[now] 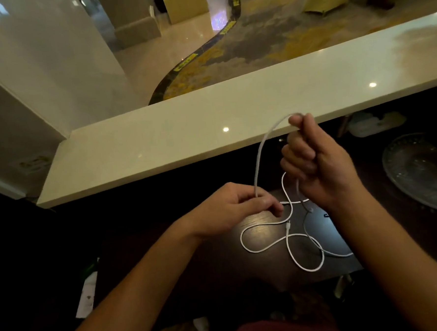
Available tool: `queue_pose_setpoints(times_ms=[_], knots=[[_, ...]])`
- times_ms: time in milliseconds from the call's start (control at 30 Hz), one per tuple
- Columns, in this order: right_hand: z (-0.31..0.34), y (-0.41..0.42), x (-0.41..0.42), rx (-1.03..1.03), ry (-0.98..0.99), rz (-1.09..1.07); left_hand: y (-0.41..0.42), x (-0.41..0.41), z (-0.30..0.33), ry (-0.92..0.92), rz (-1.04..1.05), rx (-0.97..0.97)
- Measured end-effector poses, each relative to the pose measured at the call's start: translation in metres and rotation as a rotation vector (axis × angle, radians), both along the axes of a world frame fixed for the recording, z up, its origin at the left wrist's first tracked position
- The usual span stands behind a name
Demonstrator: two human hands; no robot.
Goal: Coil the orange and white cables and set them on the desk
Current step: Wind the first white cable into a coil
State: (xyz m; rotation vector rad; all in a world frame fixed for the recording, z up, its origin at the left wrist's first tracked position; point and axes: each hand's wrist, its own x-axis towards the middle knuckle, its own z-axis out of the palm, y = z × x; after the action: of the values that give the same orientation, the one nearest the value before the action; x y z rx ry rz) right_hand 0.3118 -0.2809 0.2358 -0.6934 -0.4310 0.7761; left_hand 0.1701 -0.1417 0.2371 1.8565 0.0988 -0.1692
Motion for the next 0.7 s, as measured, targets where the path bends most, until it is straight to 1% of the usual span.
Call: queue_pose_setpoints(times_ms=[33,67,133,200,300,367,400,467,533,633,700], knots=[[0.002,-0.001,0.002,0.025,0.072,-0.003,-0.002,0.001,-0.002,0.004,0.003,0.027],[0.002,-0.002,0.005,0.026,0.101,-0.016,-0.003,0.001,-0.003,0.007,0.007,0.035],[0.000,-0.002,0.009,-0.031,0.090,-0.040,-0.004,-0.002,-0.003,-0.014,0.023,-0.043],[-0.007,-0.002,0.007,-0.130,0.070,-0.041,-0.007,-0.005,0.002,-0.076,0.035,-0.239],[-0.020,0.002,-0.006,-0.239,0.057,0.022,-0.003,-0.001,0.009,-0.178,0.090,-0.561],[-0.026,0.004,-0.018,-0.327,-0.015,0.091,0.003,0.004,0.012,-0.236,0.142,-0.695],[-0.029,0.005,-0.023,-0.379,-0.078,0.118,0.005,0.005,0.012,-0.267,0.166,-0.721],[-0.034,0.007,-0.032,-0.496,-0.200,0.147,0.007,0.009,0.010,-0.325,0.219,-0.673],[-0.035,0.005,-0.037,-0.570,-0.259,0.201,0.007,0.011,0.007,-0.363,0.274,-0.549],[-0.034,-0.001,-0.039,-0.570,-0.326,0.306,0.010,0.012,0.003,-0.350,0.297,-0.360],[-0.031,-0.002,-0.038,-0.570,-0.366,0.333,0.010,0.009,-0.001,-0.307,0.270,-0.169]])
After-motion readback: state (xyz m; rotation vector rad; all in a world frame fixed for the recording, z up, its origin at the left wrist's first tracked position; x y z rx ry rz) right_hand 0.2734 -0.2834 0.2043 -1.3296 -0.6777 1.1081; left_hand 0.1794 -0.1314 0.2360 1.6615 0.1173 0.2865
